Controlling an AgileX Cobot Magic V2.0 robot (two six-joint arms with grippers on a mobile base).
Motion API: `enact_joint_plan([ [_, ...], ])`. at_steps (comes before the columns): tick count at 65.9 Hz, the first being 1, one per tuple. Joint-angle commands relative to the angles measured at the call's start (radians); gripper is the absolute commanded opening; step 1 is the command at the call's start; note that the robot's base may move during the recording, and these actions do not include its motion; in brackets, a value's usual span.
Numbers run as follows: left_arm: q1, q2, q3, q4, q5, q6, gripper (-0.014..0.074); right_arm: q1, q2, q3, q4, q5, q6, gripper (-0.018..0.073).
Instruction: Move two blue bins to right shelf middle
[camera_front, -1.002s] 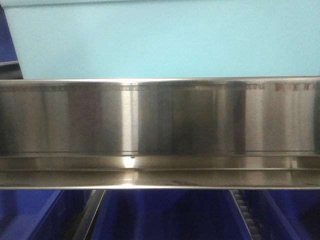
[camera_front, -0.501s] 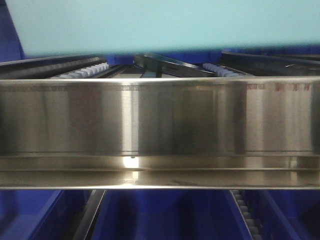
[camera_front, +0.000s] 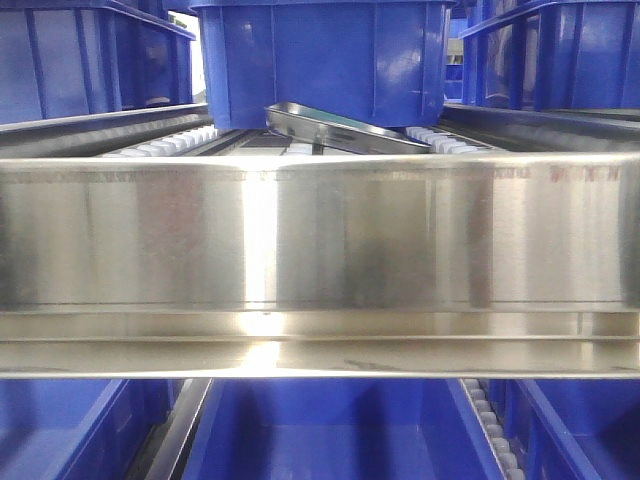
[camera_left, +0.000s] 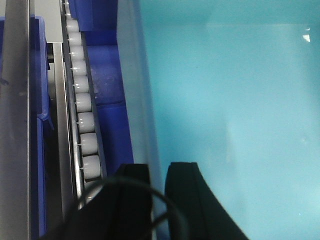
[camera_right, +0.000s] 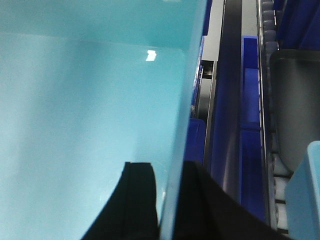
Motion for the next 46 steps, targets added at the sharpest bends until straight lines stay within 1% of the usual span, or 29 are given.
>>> enact_joint_plan([
  [1,-0.003,-0.020,-0.014,-0.032,-0.036,0.007,-0.0111,-0.004,-0.011,-0.012,-0.013,-0.026,-0.017,-0.0153],
  [12,-0.003,-0.020,-0.014,-0.032,-0.040,0.007,-0.0111,-0.004,-0.011,-0.012,-0.013,-0.026,-0.017,-0.0153],
  [30,-0.003,-0.020,-0.014,-0.029,-0.080,0.007,-0.0111,-0.004,-0.011,-0.011,-0.013,-0.029,-0.017,-0.0153],
  [46,-0.003,-0.020,-0.014,-0.029,-0.171,0.007,-0.0111,-0.004,-0.011,-0.011,-0.013,-0.029,-0.017,-0.0153],
])
